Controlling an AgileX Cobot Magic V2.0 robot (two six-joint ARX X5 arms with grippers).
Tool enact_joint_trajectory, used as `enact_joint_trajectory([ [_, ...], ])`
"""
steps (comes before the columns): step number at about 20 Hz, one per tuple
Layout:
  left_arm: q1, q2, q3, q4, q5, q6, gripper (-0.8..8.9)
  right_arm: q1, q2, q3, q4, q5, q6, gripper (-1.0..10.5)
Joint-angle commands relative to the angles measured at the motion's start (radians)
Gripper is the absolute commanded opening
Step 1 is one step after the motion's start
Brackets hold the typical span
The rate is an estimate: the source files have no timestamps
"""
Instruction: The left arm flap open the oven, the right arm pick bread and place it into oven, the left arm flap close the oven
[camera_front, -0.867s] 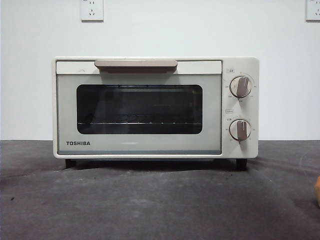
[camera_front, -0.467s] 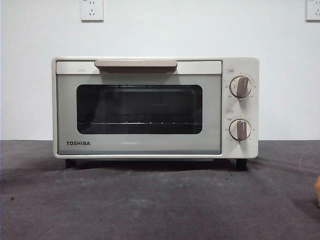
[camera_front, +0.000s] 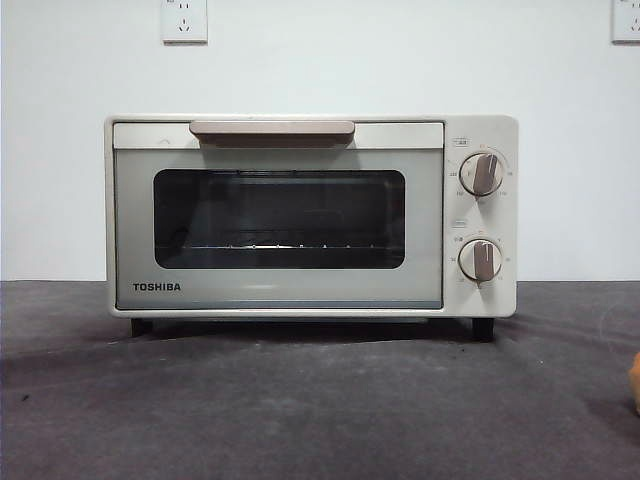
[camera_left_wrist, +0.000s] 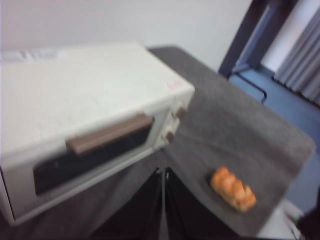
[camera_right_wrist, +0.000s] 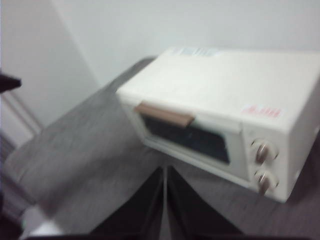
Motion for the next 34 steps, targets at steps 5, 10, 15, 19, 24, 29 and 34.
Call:
enact_joint_trajectory([
  [5,-0.023,-0.014,0.018,-0.106,0.008,0.098,0.2,0.023,0.004,0.019,-0.105,-0.003,-0.112,0.1],
  [10,-0.023,-0.013,0.018,-0.096,0.008,0.098,0.42,0.023,0.005,0.019,-0.1,-0.004,-0.104,0.1],
  [15,-0.023,-0.012,0.018,-0.089,0.008,0.098,3.22,0.023,0.005,0.019,-0.1,-0.003,-0.061,2.1],
  [19,-0.023,-0.012,0.018,-0.068,0.008,0.098,4.48,0.023,0.005,0.019,-0.101,-0.003,-0.029,4.6],
  [24,-0.023,-0.012,0.018,-0.053,0.008,0.098,4.81,0.023,0.005,0.019,-0.119,-0.003,-0.002,6.2],
  [29,-0.023,-0.012,0.018,-0.053,0.008,0.095,4.79,0.023,0.024,0.018,-0.177,0.051,0.024,6.2],
  [34,-0.023,-0.012,0.018,-0.037,0.008,0.095,4.78,0.023,0.113,-0.011,-0.264,0.206,0.083,6.1],
])
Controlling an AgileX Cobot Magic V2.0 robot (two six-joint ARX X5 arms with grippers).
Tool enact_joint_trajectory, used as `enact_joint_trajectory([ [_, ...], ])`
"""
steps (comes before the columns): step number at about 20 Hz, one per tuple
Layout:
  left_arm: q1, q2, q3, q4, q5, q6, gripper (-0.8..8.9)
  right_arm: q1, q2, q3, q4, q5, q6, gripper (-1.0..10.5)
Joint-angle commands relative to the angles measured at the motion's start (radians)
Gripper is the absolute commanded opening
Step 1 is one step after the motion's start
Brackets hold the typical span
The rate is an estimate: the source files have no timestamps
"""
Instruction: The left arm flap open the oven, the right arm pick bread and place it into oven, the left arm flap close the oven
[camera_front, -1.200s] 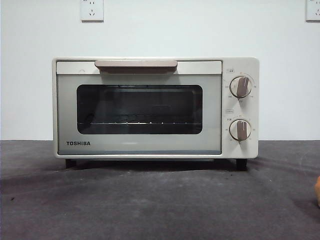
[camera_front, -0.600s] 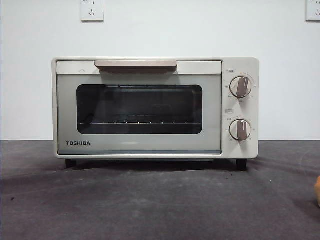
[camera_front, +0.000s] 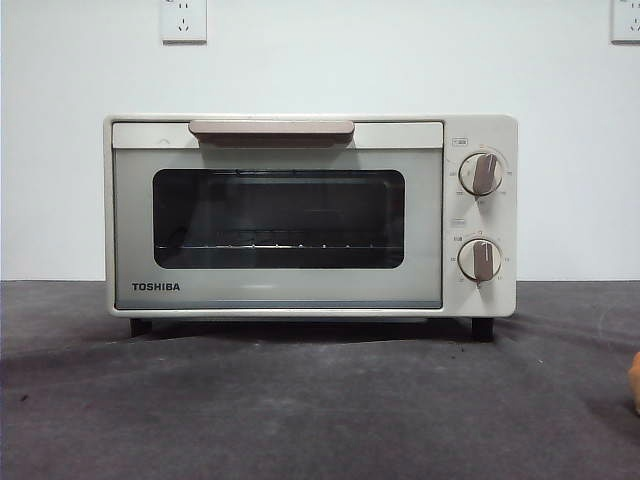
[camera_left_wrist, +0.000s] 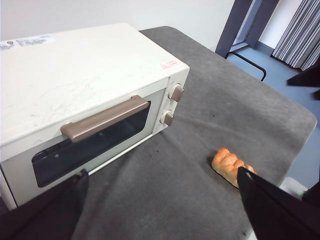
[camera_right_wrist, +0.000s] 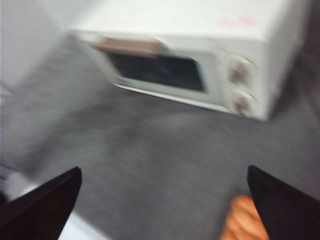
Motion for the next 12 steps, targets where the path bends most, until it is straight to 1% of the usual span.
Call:
enact_joint_trajectory([
  [1,-0.005,0.006,0.018,0.027,0.005,0.008,4.77,0.004,0.071,-0.019,-0.048,0.064,0.071,6.1],
  [4,-0.005,0.006,0.018,0.047,0.005,0.004,4.77,0.004,0.151,-0.05,-0.085,0.083,0.092,6.1],
  [8,-0.005,0.006,0.018,0.05,0.005,0.004,4.77,0.019,0.241,-0.086,-0.077,0.11,0.104,6.1],
  [12,-0.005,0.006,0.018,0.047,0.005,0.002,4.77,0.052,0.331,-0.157,-0.035,0.194,0.104,6.1],
])
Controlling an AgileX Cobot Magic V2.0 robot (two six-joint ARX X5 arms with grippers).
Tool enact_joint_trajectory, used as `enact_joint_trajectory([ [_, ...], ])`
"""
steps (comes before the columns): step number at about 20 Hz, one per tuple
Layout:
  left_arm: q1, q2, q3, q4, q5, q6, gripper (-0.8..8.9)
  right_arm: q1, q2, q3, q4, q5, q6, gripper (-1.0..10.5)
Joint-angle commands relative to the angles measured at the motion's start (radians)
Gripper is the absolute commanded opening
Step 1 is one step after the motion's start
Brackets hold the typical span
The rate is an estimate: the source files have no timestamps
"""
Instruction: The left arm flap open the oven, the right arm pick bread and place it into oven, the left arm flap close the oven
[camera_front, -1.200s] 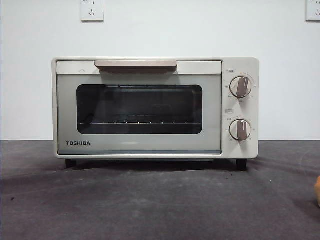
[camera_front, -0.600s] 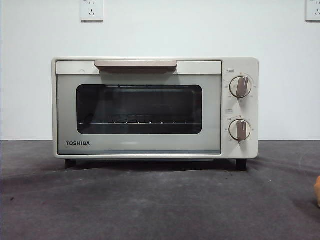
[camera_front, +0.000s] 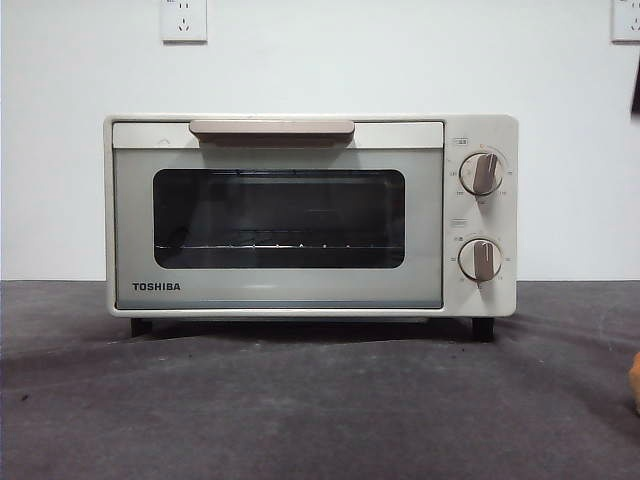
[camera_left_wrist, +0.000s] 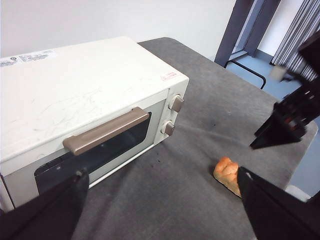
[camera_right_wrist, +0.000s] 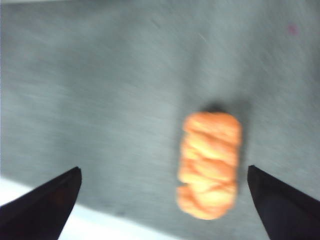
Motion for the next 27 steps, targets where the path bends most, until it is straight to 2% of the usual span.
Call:
enact_joint_trajectory([
  [1,-0.005,0.005,0.018,0.009,0.005,-0.017,4.77,0.019,0.056,-0.05,0.035,0.024,0.011,6.1],
  [3,-0.005,0.006,0.018,0.012,0.005,-0.044,4.77,0.04,0.097,-0.115,0.084,0.025,0.025,6.1],
  [8,-0.005,0.006,0.018,0.023,0.005,-0.044,4.69,0.06,0.192,-0.222,0.251,0.034,0.059,6.1],
  [11,-0.005,0.007,0.018,0.023,0.004,-0.045,4.69,0.075,0.245,-0.223,0.279,0.085,0.056,5.5],
  [15,-0.005,0.021,0.018,0.023,0.004,-0.048,4.69,0.089,0.315,-0.223,0.284,0.086,0.051,5.0],
  [20,-0.005,0.061,0.018,0.021,0.004,-0.086,4.66,0.09,0.338,-0.222,0.284,0.076,0.04,1.9],
  [22,-0.005,0.106,0.022,0.024,0.004,-0.09,4.49,0.09,0.307,-0.213,0.267,0.062,0.053,1.0],
  [27,-0.005,0.313,0.085,0.026,0.003,-0.081,1.17,0.09,0.118,-0.152,0.221,-0.088,0.055,1.0],
])
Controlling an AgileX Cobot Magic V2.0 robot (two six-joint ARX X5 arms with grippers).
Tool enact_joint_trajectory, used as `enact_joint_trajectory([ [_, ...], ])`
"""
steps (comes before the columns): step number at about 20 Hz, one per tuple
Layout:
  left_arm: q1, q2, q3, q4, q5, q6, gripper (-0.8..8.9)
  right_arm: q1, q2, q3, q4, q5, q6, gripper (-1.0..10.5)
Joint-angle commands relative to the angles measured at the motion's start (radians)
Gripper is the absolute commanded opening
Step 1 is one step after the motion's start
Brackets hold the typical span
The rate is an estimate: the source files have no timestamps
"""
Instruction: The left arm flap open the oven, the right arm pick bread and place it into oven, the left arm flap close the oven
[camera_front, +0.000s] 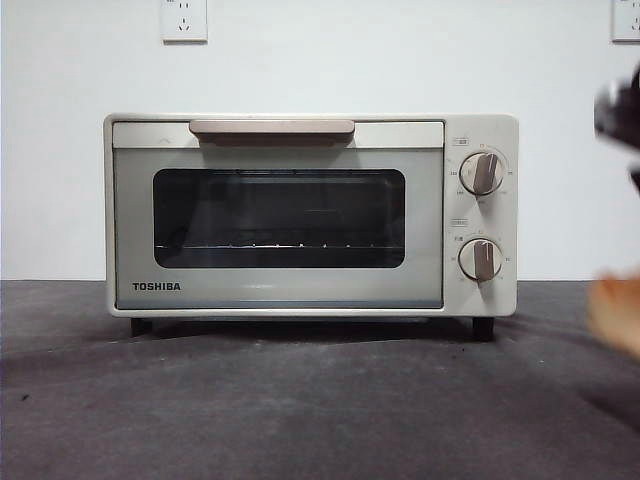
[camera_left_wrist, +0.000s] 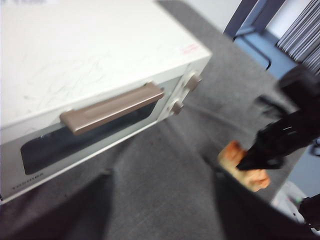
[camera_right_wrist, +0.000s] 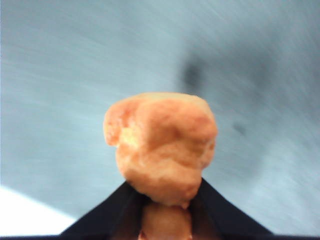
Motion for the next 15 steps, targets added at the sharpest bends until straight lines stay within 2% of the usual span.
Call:
enact_joint_trajectory([
  [1,-0.005,0.112,0.071,0.011,0.0,-0.001,0.42,0.004,-0.089,0.051,-0.033,-0.057,0.01,1.0],
  [2,-0.005,0.156,0.097,0.011,-0.01,0.004,0.07,0.004,-0.132,0.066,-0.048,-0.083,0.011,1.0],
  [4,-0.008,0.254,0.154,0.011,-0.033,0.031,0.08,0.004,-0.223,0.092,-0.067,-0.126,0.012,1.0],
  [6,-0.022,0.343,0.2,0.011,-0.041,0.093,0.08,0.004,-0.307,0.109,-0.069,-0.158,0.03,1.0],
  [10,-0.063,0.473,0.231,0.014,-0.056,0.238,0.08,0.004,-0.441,0.121,-0.06,-0.158,0.074,1.0],
  [12,-0.079,0.503,0.231,0.045,-0.107,0.253,0.09,0.004,-0.483,0.121,-0.06,-0.158,0.09,1.0],
  [15,-0.093,0.519,0.231,0.089,-0.12,0.253,0.08,0.004,-0.52,0.121,-0.06,-0.158,0.09,1.0],
])
